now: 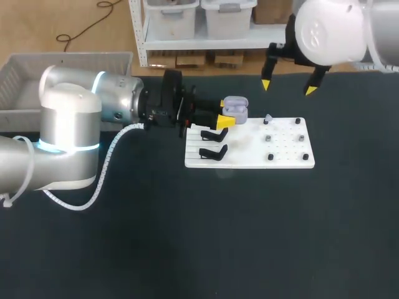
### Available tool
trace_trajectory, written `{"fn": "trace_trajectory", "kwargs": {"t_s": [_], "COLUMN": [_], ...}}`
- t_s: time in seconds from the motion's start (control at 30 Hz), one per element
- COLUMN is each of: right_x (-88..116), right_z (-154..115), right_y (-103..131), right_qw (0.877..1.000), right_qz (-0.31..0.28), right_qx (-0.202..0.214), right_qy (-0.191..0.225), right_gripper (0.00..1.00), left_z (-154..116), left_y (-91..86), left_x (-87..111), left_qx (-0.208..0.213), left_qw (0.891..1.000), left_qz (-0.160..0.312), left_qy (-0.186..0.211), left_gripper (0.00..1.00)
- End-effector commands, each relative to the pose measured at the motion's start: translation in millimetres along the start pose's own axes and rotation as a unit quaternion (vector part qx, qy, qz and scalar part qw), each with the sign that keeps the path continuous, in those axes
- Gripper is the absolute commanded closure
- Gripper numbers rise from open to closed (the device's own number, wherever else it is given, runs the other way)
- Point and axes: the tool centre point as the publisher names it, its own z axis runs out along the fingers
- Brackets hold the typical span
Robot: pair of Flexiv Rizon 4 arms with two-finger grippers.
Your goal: Pick up each earbud case from the left stands, insert the matching earbuds, close the lid, and place the case in the box.
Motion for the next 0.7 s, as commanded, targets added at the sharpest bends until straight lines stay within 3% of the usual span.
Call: {"fn": "trace_trajectory", "kwargs": {"t_s": [0.03, 0.2, 0.37, 0.7], "right_x": [-0.7, -0.7, -1.7, 19.7], "right_z": [-0.4, -0.4, 12.0, 48.6], "right_y": [0.1, 0.1, 7.7, 15.4], "right_qw": [1.0, 1.0, 0.999, 0.998], "right_qz": [0.0, 0.0, -0.038, -0.04], "right_qx": [0.0, 0.0, -0.031, -0.049], "right_qy": [0.001, 0.001, 0.007, 0.028], "right_gripper": [0.0, 0.0, 0.0, 0.0], "left_z": [0.1, 0.1, 0.1, 0.1], "left_y": [-1.0, -1.0, -1.0, -1.0], "left_x": [-0.1, -0.1, -0.1, -0.1], "left_qx": [-0.002, -0.002, -0.002, -0.002], "left_qw": [1.0, 1.0, 1.0, 1.0], "left_qz": [0.0, 0.0, 0.0, 0.0], "left_qy": [0.0, 0.0, 0.0, 0.0], "left_gripper": [1.0, 1.0, 1.0, 1.0]}}
